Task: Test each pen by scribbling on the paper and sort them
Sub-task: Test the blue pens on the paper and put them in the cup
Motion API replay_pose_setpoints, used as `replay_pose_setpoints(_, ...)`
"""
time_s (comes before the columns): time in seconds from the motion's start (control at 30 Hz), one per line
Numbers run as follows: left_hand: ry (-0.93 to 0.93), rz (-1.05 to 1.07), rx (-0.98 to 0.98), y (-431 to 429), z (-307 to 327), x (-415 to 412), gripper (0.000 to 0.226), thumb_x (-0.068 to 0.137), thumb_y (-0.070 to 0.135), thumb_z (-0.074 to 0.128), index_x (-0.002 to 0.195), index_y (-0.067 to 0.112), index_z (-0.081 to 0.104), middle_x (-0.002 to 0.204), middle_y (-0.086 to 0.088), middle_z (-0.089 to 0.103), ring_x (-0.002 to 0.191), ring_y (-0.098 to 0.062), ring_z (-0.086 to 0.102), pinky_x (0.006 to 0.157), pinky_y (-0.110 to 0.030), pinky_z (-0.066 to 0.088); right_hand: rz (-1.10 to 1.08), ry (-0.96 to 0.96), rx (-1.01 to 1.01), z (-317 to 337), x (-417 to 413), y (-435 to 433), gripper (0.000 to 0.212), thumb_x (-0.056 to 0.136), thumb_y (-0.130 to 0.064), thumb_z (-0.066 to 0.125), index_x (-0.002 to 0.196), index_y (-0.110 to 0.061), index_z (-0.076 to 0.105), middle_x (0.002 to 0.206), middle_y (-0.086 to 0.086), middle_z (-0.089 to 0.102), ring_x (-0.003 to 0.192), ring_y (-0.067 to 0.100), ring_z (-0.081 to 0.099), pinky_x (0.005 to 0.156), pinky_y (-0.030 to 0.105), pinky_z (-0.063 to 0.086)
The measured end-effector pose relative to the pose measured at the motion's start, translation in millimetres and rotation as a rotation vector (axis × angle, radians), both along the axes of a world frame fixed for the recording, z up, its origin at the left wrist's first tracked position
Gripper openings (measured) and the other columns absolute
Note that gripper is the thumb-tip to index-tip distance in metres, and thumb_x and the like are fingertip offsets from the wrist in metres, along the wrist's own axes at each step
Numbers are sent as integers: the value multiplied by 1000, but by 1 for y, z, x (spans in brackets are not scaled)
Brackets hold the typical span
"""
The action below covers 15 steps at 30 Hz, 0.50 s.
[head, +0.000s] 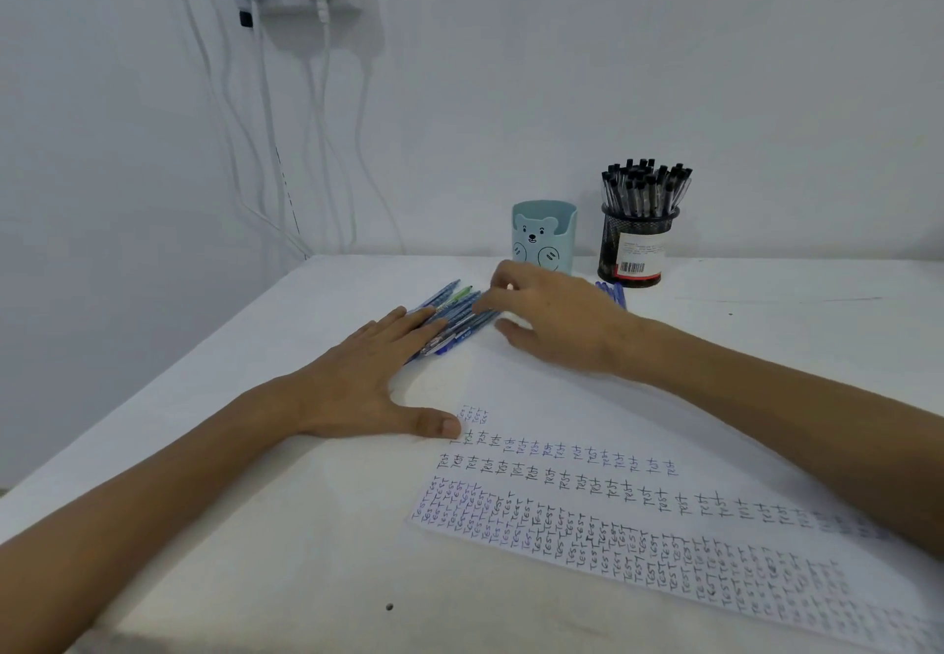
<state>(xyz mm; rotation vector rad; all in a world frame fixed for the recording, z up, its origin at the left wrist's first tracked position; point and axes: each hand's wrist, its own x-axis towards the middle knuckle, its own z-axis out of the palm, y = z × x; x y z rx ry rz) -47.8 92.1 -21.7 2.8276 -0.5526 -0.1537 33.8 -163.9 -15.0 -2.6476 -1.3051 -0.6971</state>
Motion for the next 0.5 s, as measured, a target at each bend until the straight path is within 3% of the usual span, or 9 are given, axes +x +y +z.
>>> replay_pose_setpoints(0.17, 8, 1, 3, 0, 1, 0, 141, 47, 110, 39, 162, 41, -5, 168, 27, -8, 155, -1, -13, 127, -28, 1, 92, 40, 9, -5, 0, 0, 23, 102, -24, 54, 124, -19, 57, 127, -3, 54, 113, 15, 51, 89, 37, 51)
replay_pose_setpoints(0.23, 4, -4, 2, 1, 0, 1, 140, 47, 111, 38, 161, 44, -6, 169, 26, -8, 156, -2, -13, 128, -31, 2, 97, 68, 8, -6, 3, -3, 29, 104, -29, 52, 133, -22, 51, 131, -6, 53, 117, 14, 48, 95, 31, 46)
replay_pose_setpoints(0.37, 15, 6, -25, 2, -1, 1, 143, 46, 110, 42, 162, 41, -6, 168, 27, -6, 155, 1, -12, 128, -31, 2, 117, -15, -51, -11, 9, 0, 42, 106, -31, 51, 147, -24, 46, 133, -4, 58, 118, 17, 49, 86, 18, 32)
replay_pose_setpoints(0.5, 10, -29, -13, 1, 0, 1, 124, 45, 111, 39, 147, 61, -12, 161, 34, -8, 149, 7, -13, 123, -23, 0, 112, -66, -33, -11, 8, 4, 31, 104, -34, 53, 131, -20, 60, 125, 2, 58, 112, 20, 52, 80, 32, 52)
